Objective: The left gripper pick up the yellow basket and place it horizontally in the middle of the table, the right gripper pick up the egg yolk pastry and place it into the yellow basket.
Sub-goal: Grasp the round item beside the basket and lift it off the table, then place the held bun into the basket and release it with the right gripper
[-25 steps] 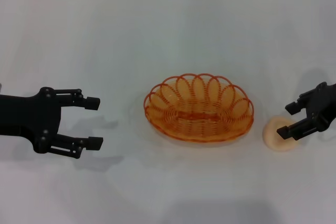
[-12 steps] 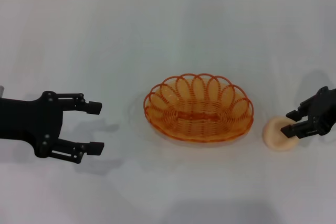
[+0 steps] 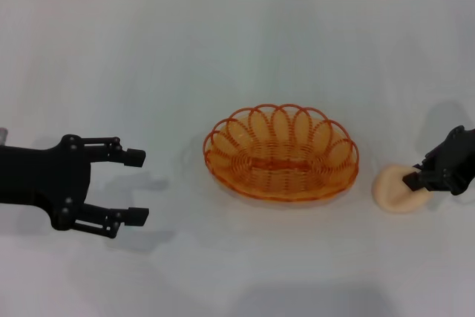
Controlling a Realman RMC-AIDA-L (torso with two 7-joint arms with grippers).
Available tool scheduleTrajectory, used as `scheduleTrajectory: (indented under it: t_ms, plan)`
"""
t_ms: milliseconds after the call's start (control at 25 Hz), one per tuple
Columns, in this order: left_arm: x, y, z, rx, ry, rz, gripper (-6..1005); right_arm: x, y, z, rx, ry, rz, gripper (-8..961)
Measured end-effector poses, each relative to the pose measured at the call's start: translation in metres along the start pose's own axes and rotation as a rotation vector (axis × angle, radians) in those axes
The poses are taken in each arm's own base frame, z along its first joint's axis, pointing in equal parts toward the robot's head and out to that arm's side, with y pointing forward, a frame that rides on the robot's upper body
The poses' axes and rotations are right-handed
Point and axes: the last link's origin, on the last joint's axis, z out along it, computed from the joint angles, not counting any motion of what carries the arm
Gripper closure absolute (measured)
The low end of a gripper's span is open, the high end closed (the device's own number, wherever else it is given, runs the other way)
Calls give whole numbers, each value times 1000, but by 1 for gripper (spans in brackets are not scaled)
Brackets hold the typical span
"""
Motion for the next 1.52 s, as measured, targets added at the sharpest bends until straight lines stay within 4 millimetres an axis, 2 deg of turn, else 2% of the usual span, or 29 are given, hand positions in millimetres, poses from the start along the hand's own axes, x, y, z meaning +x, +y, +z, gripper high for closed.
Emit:
scheduleTrajectory:
  t_ms: [200, 400, 640, 760, 920, 1160, 1320, 1520]
  plan:
    - [-3, 1, 2, 9, 6, 26, 124, 1, -1, -5, 7, -17, -1, 874]
    - [-7, 3, 6, 19, 7, 34, 124, -5, -4, -23, 24, -49, -7, 911]
    - [-13, 4, 8, 37, 6, 35, 124, -27, 0, -54, 17, -174, -47, 912]
    - [-13, 4, 9, 39, 7, 33, 124, -43, 6, -59, -21, -269, -71, 914]
    - [-14, 4, 10, 38, 5, 28, 124, -57, 15, -46, -60, -366, -96, 915]
    - [-15, 4, 13, 40, 1, 28, 124, -73, 26, -1, -89, -459, -154, 917]
    - [-15, 3, 14, 40, -2, 28, 124, -78, 33, 26, -97, -463, -177, 918]
    - [-15, 3, 14, 41, -7, 24, 124, -76, 34, 45, -85, -441, -184, 919]
